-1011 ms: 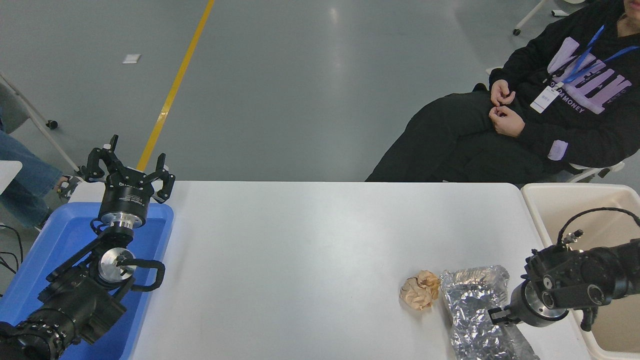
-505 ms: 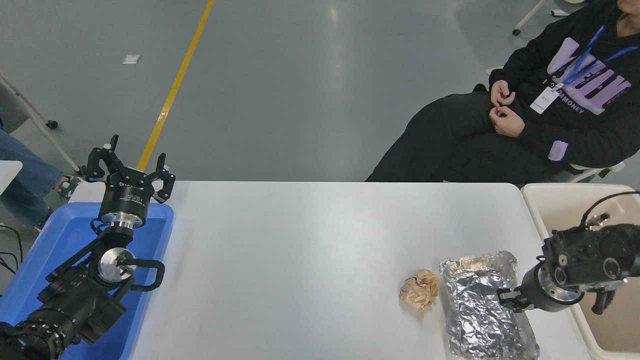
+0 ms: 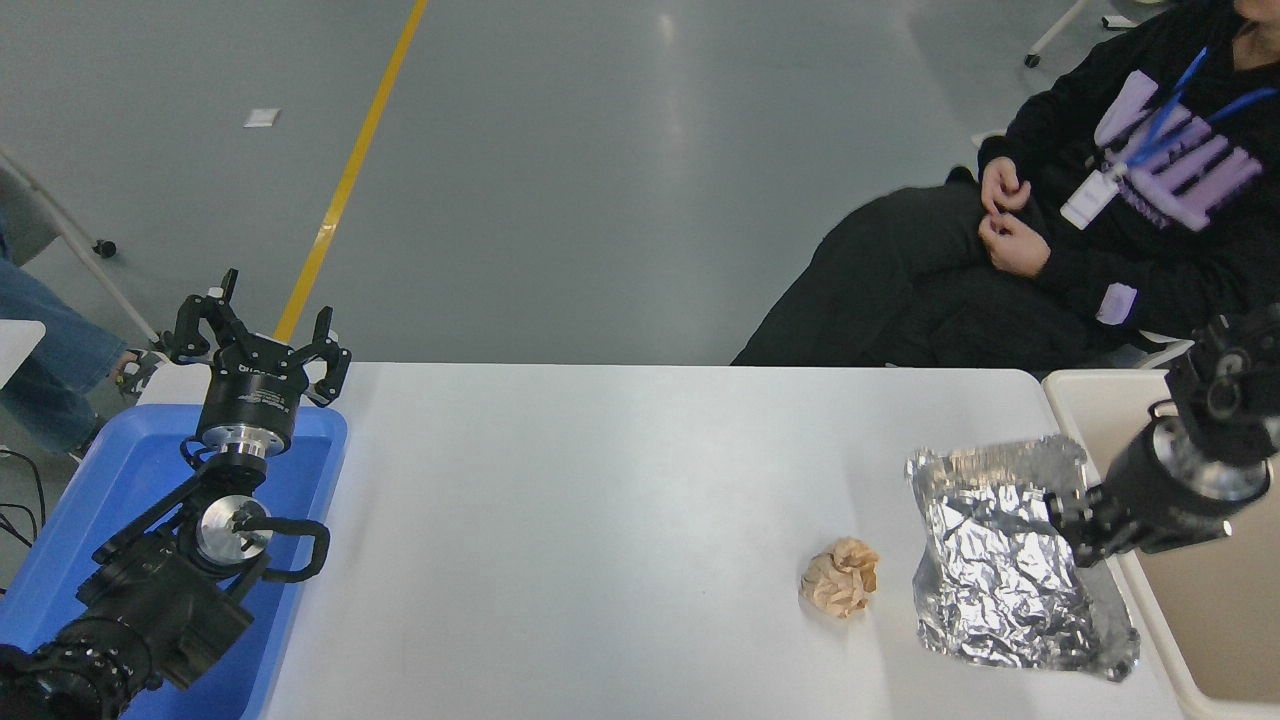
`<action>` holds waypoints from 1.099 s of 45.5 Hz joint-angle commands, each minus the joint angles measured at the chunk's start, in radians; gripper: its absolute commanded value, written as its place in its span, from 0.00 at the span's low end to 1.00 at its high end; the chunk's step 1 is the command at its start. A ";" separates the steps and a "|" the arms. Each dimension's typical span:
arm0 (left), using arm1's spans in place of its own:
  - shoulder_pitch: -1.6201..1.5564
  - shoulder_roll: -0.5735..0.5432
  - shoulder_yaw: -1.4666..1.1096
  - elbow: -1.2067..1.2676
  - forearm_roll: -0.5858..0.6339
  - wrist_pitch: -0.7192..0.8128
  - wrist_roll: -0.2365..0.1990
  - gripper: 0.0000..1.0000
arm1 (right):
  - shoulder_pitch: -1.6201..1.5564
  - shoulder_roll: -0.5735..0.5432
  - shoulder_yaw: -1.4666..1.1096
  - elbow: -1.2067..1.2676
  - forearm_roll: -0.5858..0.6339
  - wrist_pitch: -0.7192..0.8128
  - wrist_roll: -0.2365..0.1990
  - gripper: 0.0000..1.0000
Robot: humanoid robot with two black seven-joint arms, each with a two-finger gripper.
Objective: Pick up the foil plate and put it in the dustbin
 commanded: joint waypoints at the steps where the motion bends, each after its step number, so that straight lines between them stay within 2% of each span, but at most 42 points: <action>1: 0.000 0.000 0.001 0.000 -0.001 0.000 0.000 0.99 | 0.233 0.004 0.027 0.024 0.089 0.144 0.000 0.00; 9: 0.000 0.000 0.001 0.000 0.001 0.002 0.000 0.99 | 0.359 0.085 0.038 0.024 0.199 0.144 0.000 0.00; 16: 0.000 0.000 0.001 -0.001 0.001 0.000 0.000 0.99 | 0.445 0.093 0.038 0.024 0.258 0.144 0.000 0.00; 39: 0.000 -0.001 0.001 0.000 -0.001 0.002 0.000 0.99 | 0.454 0.091 0.012 0.009 0.253 0.144 -0.001 0.00; 50: 0.000 -0.001 0.001 0.000 0.001 0.002 0.000 0.99 | 0.442 0.012 -0.219 -0.117 0.258 0.144 -0.001 0.00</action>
